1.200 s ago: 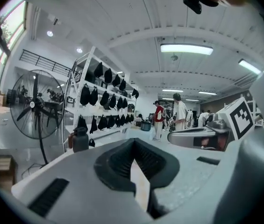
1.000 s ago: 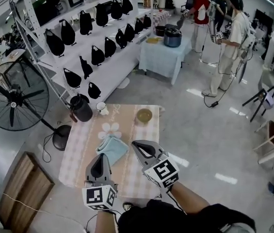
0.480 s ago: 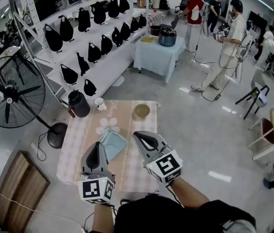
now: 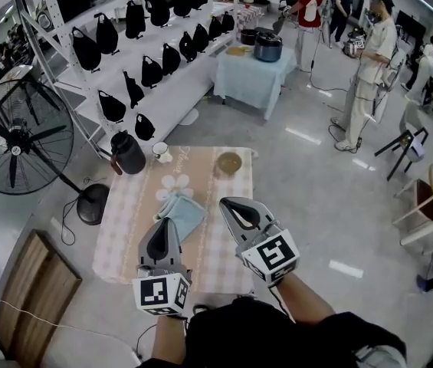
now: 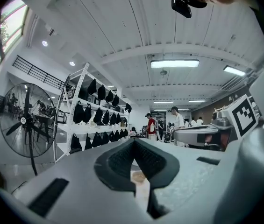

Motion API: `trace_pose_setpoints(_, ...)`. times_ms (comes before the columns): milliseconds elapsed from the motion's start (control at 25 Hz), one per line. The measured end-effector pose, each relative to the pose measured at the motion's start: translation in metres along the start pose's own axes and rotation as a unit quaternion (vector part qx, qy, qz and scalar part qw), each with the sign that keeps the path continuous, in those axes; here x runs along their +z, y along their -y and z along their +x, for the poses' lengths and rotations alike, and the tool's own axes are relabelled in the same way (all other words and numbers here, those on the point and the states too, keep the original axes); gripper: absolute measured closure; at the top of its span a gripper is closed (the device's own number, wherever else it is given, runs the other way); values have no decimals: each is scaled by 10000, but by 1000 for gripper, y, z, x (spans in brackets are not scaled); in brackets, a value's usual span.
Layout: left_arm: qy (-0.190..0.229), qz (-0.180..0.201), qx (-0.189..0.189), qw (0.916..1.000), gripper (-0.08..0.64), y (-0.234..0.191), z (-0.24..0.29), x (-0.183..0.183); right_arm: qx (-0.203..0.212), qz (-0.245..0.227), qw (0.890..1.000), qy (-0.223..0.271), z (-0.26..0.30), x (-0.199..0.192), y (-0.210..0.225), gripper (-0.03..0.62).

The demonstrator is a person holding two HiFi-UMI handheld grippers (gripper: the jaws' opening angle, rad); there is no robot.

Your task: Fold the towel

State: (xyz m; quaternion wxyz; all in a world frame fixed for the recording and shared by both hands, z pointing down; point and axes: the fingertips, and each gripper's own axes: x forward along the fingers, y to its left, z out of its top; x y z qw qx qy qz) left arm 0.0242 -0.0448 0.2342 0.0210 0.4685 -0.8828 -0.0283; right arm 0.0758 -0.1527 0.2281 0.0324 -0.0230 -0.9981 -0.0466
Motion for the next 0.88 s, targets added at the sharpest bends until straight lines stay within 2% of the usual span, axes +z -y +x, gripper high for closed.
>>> trace_pose_setpoints(880,-104,-135,-17,9999,554,-14,-22,-11,72,-70,9999,-79,-1,-5,-29,592)
